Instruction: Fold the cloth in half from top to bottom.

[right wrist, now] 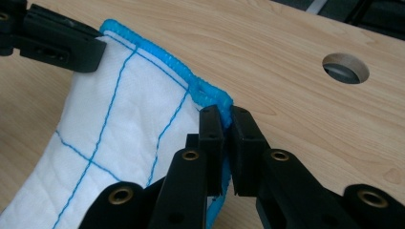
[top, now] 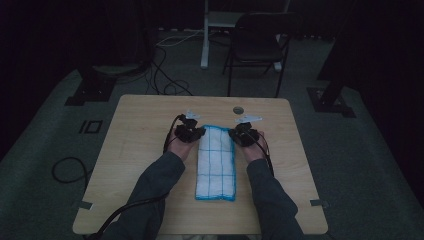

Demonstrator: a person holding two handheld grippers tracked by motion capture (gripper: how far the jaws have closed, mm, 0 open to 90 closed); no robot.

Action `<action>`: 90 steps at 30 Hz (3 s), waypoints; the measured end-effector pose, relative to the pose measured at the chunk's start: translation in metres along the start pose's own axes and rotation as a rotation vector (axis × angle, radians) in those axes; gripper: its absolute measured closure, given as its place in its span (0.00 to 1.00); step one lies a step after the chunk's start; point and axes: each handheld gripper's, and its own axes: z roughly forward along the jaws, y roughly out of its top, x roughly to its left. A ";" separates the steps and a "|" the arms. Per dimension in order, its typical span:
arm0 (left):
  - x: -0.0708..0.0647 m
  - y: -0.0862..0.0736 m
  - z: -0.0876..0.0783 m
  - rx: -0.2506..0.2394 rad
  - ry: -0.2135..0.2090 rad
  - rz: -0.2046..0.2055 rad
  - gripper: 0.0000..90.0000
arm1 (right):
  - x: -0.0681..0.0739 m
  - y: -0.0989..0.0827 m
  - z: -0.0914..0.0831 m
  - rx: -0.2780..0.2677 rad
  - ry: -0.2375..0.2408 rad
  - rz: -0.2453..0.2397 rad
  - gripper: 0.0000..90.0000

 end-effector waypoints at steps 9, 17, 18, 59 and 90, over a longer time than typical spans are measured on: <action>-0.004 -0.005 -0.010 -0.024 -0.019 -0.007 0.96 | 0.007 -0.004 -0.013 -0.032 0.012 -0.016 0.95; -0.007 -0.012 -0.020 -0.038 -0.040 -0.004 0.96 | 0.013 -0.007 -0.022 -0.050 0.020 -0.028 0.95; -0.007 -0.012 -0.021 -0.042 -0.046 -0.006 0.96 | 0.014 -0.007 -0.023 -0.051 0.021 -0.031 0.95; -0.036 -0.055 -0.064 -0.108 -0.148 0.022 0.95 | 0.042 -0.045 -0.069 -0.112 0.073 -0.039 0.95; -0.049 -0.091 -0.067 -0.098 -0.170 0.000 0.95 | 0.059 -0.076 -0.079 -0.109 0.097 -0.029 0.95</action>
